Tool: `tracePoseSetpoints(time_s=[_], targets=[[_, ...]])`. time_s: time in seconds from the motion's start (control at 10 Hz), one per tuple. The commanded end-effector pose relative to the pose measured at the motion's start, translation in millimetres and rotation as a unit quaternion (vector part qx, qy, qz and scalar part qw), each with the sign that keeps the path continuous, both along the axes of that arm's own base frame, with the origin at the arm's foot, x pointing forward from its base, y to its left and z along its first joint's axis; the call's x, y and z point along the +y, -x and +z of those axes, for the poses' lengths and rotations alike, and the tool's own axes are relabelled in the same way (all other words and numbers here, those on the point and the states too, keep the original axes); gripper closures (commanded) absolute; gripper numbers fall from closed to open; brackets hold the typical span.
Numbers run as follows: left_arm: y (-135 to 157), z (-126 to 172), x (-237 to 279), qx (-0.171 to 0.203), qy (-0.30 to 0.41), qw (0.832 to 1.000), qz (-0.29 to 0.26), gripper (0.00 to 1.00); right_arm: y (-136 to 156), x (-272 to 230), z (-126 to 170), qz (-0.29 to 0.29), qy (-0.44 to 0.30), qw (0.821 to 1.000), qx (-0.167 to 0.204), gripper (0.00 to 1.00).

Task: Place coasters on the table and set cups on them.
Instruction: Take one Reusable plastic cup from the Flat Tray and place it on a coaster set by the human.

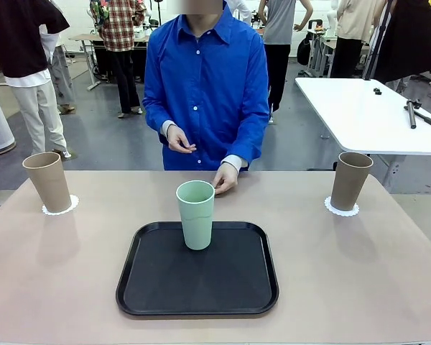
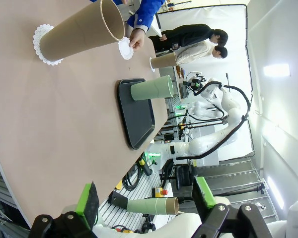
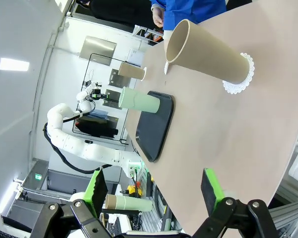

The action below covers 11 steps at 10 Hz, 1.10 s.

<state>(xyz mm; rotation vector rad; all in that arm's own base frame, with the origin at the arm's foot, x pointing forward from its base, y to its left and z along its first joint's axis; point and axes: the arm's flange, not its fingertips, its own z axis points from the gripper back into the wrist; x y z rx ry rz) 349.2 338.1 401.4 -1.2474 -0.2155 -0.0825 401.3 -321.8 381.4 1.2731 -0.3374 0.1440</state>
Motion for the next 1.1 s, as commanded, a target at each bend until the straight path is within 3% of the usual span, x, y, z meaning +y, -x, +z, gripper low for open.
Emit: tracePoseSetpoints(time_s=[0.0,1.0], targets=[[1.6,2.0,-0.2,0.0,-0.002,1.0,0.002,0.0,-0.3,1.9,0.3,-0.001,0.0,1.0,0.003,0.0],[1.6,2.0,-0.2,0.0,-0.002,1.0,0.002,0.0,-0.3,1.9,0.3,-0.001,0.0,1.0,0.003,0.0]])
